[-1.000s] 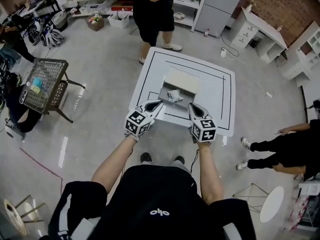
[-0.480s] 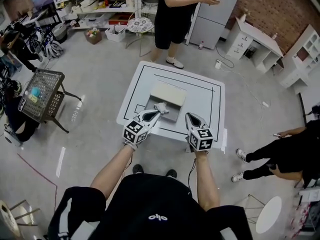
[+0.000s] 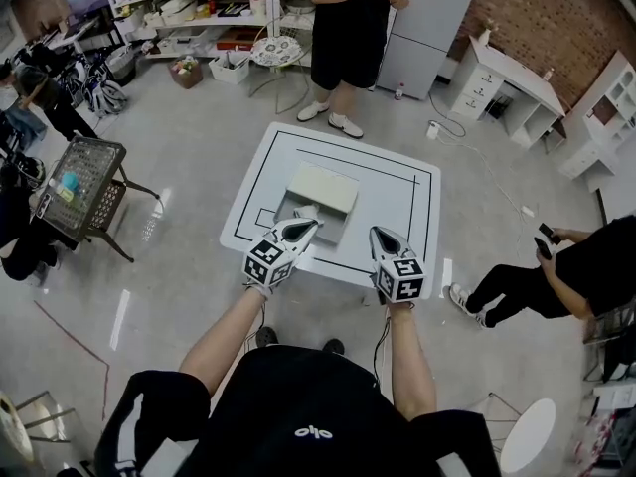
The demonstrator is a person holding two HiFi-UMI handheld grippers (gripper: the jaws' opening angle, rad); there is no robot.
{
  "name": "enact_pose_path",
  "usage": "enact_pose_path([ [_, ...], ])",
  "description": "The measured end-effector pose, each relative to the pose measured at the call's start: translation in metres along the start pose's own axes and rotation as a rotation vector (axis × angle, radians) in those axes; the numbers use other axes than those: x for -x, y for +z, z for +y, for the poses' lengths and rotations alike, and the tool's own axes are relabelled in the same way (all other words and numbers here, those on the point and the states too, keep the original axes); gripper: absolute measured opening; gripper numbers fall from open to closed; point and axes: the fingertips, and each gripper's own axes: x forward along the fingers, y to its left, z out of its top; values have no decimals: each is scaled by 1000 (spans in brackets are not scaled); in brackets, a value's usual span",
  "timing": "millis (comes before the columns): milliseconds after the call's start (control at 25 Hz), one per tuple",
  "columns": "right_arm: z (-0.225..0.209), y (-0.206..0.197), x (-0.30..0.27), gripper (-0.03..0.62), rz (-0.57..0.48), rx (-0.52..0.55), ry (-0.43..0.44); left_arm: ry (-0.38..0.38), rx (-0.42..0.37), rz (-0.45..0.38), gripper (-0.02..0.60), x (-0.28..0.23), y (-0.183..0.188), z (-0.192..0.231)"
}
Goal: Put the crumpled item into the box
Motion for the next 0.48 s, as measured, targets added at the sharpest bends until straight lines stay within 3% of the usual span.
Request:
enact_pose_path([
  [480,2,4,-4,9,-4,15,30,30,4,4,0,2,-1,3],
])
